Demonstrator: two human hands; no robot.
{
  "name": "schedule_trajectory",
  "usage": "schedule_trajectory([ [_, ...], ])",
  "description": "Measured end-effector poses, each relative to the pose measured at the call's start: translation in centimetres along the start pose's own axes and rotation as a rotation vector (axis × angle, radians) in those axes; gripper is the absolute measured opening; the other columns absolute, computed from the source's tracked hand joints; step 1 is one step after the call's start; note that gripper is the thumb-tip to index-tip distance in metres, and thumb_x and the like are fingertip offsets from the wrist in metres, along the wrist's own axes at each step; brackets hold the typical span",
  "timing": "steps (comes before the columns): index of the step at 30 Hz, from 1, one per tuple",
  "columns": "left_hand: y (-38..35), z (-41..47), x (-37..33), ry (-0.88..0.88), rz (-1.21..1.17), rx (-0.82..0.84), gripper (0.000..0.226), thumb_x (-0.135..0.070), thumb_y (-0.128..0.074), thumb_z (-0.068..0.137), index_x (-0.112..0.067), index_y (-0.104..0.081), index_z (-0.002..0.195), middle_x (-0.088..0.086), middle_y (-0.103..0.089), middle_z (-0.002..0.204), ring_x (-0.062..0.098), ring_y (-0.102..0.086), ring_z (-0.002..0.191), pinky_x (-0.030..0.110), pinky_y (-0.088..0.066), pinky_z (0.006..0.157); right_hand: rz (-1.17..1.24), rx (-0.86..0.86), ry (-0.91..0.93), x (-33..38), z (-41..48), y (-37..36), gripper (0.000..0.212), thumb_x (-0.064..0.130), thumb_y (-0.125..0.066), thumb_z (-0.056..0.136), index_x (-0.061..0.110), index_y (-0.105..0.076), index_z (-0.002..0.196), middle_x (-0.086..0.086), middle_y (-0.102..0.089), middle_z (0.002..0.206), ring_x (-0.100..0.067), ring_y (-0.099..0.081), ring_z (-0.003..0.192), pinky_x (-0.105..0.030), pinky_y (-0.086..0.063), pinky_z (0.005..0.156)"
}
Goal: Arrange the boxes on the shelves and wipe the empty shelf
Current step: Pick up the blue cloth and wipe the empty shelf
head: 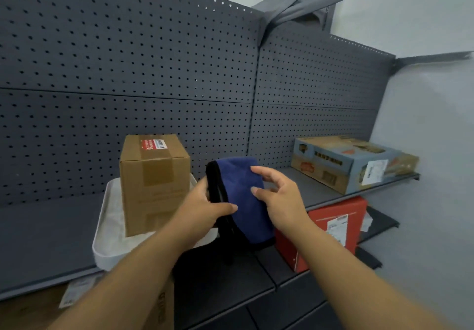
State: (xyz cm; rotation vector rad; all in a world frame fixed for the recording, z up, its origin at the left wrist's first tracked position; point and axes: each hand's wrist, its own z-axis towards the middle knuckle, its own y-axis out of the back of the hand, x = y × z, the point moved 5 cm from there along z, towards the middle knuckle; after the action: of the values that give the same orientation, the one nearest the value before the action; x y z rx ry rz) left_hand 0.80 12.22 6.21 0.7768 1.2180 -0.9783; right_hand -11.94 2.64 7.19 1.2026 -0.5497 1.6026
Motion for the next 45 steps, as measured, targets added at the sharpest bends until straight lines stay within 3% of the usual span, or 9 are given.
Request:
schedule_trajectory([
  [5,-1.4,5.9,2.2,-0.05,0.029,0.03,0.071,0.005,-0.065,0.08,-0.029,-0.036,0.135,0.0,-0.059,0.126,0.018,-0.057,0.116,0.042,-0.048,0.099,-0.035,-0.044,-0.087,-2.7,4.2,2.1,0.037,-0.004,-0.058,0.087,0.017,-0.063,0.116,-0.006,-0.067,0.091,-0.016,-0.06,0.074,-0.023,-0.047,0.064],
  [10,-2.5,11.0,3.8,-0.062,0.06,-0.003,0.091,-0.005,-0.064,0.085,-0.044,-0.008,0.144,0.006,-0.056,0.134,0.021,-0.058,0.116,0.043,-0.049,0.097,-0.116,-0.082,-0.093,-5.0,8.6,3.4,0.036,-0.002,-0.057,0.089,0.018,-0.062,0.119,0.003,-0.064,0.091,-0.013,-0.057,0.069,-0.022,-0.047,0.063],
  [14,-3.4,14.2,4.8,-0.108,0.147,-0.012,0.085,-0.001,-0.06,0.086,-0.05,-0.016,0.14,0.002,-0.046,0.14,0.019,-0.053,0.121,0.039,-0.048,0.097,-0.156,-0.065,-0.123,-7.2,11.4,3.4,0.038,-0.001,-0.056,0.09,0.017,-0.06,0.123,0.001,-0.059,0.089,-0.019,-0.059,0.085,-0.032,-0.051,0.079],
  [16,-3.7,15.7,5.4,-0.1,0.194,-0.014,0.069,0.002,-0.055,0.088,-0.04,-0.032,0.137,-0.002,-0.047,0.135,0.009,-0.055,0.106,0.026,-0.049,0.086,-0.193,-0.029,-0.129,-8.3,13.1,3.2,0.039,-0.001,-0.055,0.09,0.015,-0.059,0.126,-0.001,-0.057,0.107,-0.017,-0.057,0.101,-0.031,-0.048,0.088],
  [19,-3.6,17.9,6.6,-0.01,0.315,-0.047,0.043,-0.001,-0.053,0.09,-0.026,-0.051,0.125,0.001,-0.054,0.118,0.002,-0.052,0.079,0.031,-0.05,0.08,-0.246,0.054,-0.135,-10.1,15.6,2.5,0.041,-0.002,-0.055,0.091,0.011,-0.057,0.129,-0.002,-0.054,0.121,-0.013,-0.049,0.112,-0.024,-0.04,0.092],
  [24,-2.7,21.4,8.5,0.098,0.435,-0.158,0.046,-0.002,-0.051,0.09,-0.019,-0.046,0.133,-0.001,-0.049,0.107,0.003,-0.048,0.071,0.017,-0.042,0.061,-0.327,0.219,-0.145,-13.2,19.9,0.6,0.048,-0.004,-0.056,0.088,0.009,-0.052,0.134,-0.009,-0.052,0.141,-0.023,-0.046,0.131,-0.032,-0.04,0.107],
  [28,-2.2,23.8,9.9,0.2,0.492,-0.209,0.05,0.003,-0.046,0.09,-0.014,-0.042,0.137,0.008,-0.052,0.121,0.013,-0.052,0.08,0.016,-0.04,0.057,-0.357,0.405,-0.173,-15.3,22.8,-0.9,0.06,-0.009,-0.056,0.085,0.008,-0.044,0.141,-0.012,-0.046,0.145,-0.026,-0.046,0.131,-0.026,-0.043,0.092],
  [40,-0.8,28.2,14.5,0.476,0.7,-0.215,0.057,-0.003,-0.045,0.09,-0.011,-0.03,0.145,0.015,-0.041,0.145,0.028,-0.048,0.125,0.029,-0.042,0.093,-0.513,0.692,-0.16,-21.1,26.9,-4.8,0.068,-0.004,-0.055,0.088,0.01,-0.029,0.149,-0.014,-0.041,0.15,-0.029,-0.049,0.128,-0.031,-0.048,0.092],
  [45,-0.3,28.8,15.5,0.585,0.891,-0.201,0.054,-0.011,-0.044,0.091,-0.013,-0.034,0.143,0.014,-0.042,0.145,0.03,-0.045,0.128,0.034,-0.039,0.105,-0.579,0.707,-0.107,-22.5,27.1,-5.6,0.043,-0.001,-0.055,0.084,-0.001,-0.055,0.127,-0.021,-0.06,0.127,-0.028,-0.059,0.111,-0.036,-0.052,0.089],
])
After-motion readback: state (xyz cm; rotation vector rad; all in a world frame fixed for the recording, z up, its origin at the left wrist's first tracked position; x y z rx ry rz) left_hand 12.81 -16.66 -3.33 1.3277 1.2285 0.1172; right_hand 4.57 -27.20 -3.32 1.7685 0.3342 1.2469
